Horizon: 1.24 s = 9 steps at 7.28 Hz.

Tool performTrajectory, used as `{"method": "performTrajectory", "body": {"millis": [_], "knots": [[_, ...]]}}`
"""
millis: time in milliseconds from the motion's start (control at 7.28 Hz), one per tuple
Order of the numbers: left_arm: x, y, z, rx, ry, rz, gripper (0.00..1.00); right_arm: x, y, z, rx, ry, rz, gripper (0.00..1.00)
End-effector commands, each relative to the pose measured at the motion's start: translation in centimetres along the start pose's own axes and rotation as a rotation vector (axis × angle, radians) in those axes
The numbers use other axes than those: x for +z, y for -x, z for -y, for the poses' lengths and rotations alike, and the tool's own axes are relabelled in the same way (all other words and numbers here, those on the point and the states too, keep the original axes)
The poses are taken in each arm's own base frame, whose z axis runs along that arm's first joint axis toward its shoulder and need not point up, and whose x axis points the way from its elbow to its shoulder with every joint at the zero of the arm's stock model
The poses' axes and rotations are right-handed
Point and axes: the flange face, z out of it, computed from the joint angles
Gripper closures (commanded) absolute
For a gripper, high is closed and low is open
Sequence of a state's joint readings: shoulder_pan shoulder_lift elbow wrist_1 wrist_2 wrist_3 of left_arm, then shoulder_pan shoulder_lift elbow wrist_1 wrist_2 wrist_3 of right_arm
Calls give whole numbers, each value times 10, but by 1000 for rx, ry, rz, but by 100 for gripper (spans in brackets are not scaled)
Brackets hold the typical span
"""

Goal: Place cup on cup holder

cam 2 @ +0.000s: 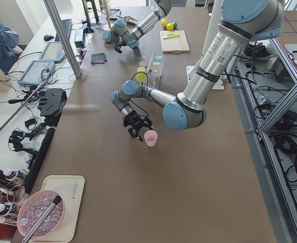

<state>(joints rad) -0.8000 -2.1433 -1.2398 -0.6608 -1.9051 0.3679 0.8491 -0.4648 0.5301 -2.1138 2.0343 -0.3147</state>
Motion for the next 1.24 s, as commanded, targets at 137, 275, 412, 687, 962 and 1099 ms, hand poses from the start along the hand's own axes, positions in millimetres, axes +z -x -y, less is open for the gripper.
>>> {"method": "performTrajectory", "body": {"millis": [137,275,412,687,962,1099], "knots": [[11,-3,4,6,20,9,3,5,-1,-5,16,44,4,0],[13,-4,5,8,25,12,3,4,-1,-7,-2,64,0,0],[22,-5,7,9,37,11,3,2,-1,-8,-4,71,-12,19],[24,-4,7,10,46,19,16,-6,-6,-12,-1,63,-23,100],[19,-1,3,8,36,27,67,-54,-30,-36,9,21,-5,100],[-1,16,-16,-12,-24,17,69,-88,-46,-55,-7,-16,12,100]]}}
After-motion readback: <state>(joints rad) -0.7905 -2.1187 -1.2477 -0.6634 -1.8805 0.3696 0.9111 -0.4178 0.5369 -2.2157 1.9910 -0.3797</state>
